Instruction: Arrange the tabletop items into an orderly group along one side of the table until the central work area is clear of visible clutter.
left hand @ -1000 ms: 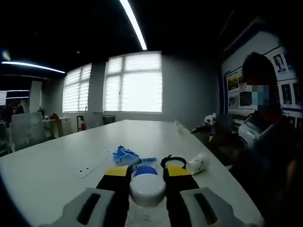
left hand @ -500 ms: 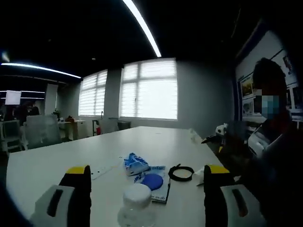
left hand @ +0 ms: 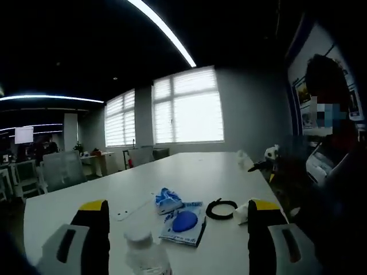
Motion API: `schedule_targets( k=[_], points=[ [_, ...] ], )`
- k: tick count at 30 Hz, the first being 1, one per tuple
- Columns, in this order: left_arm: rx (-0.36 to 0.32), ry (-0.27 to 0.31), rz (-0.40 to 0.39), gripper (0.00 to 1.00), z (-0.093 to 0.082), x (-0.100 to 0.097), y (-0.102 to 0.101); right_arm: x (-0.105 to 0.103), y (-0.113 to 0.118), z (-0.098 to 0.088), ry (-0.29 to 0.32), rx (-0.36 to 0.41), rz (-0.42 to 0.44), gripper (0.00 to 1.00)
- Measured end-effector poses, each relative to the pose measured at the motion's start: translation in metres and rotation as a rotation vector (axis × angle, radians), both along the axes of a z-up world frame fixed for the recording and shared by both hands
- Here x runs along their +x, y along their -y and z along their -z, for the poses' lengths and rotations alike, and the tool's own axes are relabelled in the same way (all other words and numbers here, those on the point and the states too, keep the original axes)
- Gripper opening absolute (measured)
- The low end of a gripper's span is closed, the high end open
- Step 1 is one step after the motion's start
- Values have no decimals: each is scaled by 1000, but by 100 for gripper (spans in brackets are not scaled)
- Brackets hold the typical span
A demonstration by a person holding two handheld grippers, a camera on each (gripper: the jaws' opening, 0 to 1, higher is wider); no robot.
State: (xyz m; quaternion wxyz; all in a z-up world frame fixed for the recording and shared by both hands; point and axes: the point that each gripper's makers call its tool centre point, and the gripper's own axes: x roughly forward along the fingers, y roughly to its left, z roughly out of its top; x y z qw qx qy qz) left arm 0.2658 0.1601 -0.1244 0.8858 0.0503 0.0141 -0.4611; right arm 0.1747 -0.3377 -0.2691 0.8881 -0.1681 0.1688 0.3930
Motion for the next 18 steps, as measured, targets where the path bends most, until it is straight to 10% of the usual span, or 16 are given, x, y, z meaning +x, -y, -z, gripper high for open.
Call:
schedule_targets(
  k=[18],
  points=[
    [76, 153, -102, 100, 9, -52, 40, 2, -16, 9, -10, 31, -58, 92]
  ],
)
